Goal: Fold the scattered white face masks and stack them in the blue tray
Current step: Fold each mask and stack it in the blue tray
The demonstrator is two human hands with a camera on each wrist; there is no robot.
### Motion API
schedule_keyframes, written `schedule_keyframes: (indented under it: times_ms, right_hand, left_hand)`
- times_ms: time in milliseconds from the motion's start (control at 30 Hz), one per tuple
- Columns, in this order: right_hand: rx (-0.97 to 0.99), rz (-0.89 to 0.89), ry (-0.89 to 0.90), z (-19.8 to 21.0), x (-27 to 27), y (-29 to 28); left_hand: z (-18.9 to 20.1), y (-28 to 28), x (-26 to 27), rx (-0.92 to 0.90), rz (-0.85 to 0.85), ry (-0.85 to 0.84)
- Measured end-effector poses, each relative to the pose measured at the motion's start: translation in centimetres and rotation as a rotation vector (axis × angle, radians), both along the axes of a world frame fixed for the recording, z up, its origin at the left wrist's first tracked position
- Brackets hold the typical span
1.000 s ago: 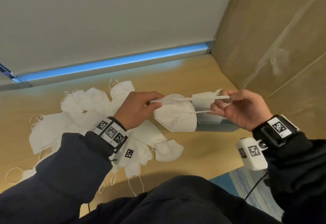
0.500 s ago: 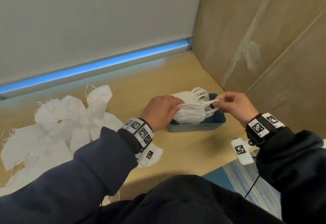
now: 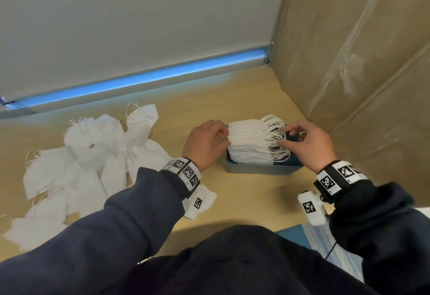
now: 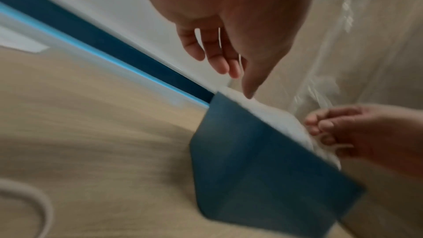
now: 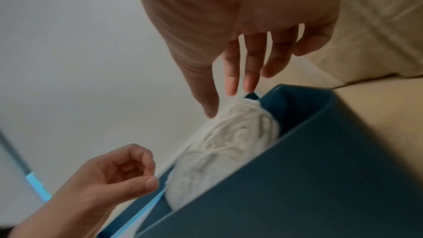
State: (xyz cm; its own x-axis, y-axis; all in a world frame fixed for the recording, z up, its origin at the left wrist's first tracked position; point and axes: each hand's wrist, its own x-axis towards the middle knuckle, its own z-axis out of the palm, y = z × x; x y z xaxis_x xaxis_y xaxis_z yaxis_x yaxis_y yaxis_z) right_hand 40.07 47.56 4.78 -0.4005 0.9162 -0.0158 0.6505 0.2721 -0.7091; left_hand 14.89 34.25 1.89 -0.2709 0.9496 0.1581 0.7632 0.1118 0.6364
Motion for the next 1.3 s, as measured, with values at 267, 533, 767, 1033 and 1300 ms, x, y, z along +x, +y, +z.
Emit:
schedule_keyframes:
  times_ms: [267, 533, 767, 1033, 1300]
  right_hand:
    - [-0.163, 0.379, 0.357, 2.7, -11.0, -7.2]
    - [-0.272, 0.892, 0.077, 1.2, -22.5, -15.9]
    - [-0.286, 1.082, -0.120, -0.7, -32.4, -24.0]
    - [-0.218, 1.199, -0.362, -4.8, -42.4, -30.9]
    - [0.220, 1.116, -0.818, -7.0, -44.9, -33.2]
  left_hand:
    - [3.1, -11.3, -8.8, 0.008, 0.420, -0.265]
    - [2.3, -28.5, -20.5, -0.391, 0.731, -0.091]
    - [-4.2, -36.3, -26.1, -0.654, 0.808, -0.015]
    - [-4.7, -37.6, -30.6, -0.739, 0.675, 0.001]
    - [-1.8, -40.4, -35.1, -0.123, 0.856, -0.466]
